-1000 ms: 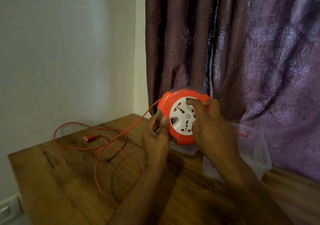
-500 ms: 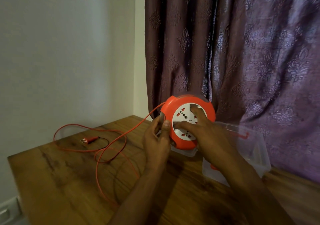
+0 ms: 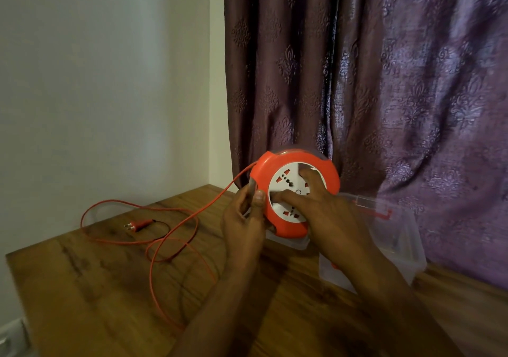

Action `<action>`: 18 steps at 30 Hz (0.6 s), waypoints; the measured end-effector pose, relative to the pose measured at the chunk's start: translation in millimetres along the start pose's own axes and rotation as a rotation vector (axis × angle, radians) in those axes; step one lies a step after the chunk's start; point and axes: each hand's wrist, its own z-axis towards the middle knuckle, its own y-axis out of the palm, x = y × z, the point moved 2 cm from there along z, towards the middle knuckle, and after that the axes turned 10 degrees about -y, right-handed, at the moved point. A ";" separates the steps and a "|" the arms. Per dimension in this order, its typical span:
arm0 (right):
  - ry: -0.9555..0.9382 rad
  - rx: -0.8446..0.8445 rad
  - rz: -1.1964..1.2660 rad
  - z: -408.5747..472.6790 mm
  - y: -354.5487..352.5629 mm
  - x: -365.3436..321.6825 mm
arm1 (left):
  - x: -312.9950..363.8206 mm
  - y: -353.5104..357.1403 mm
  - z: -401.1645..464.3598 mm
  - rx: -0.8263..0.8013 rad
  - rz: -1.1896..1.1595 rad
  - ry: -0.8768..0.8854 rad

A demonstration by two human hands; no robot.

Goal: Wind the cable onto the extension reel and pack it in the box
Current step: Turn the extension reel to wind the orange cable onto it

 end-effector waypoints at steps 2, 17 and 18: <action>0.006 0.036 -0.014 -0.6 -0.5 0.4 | 0.0 0.0 -0.4 0.000 -0.013 -0.006; 0.169 0.199 -0.036 0.7 1.3 0.2 | -5.5 3.0 -0.6 -0.004 -0.059 -0.012; 0.181 0.208 -0.024 0.5 2.0 -0.1 | -5.9 3.3 -0.7 -0.008 -0.059 -0.010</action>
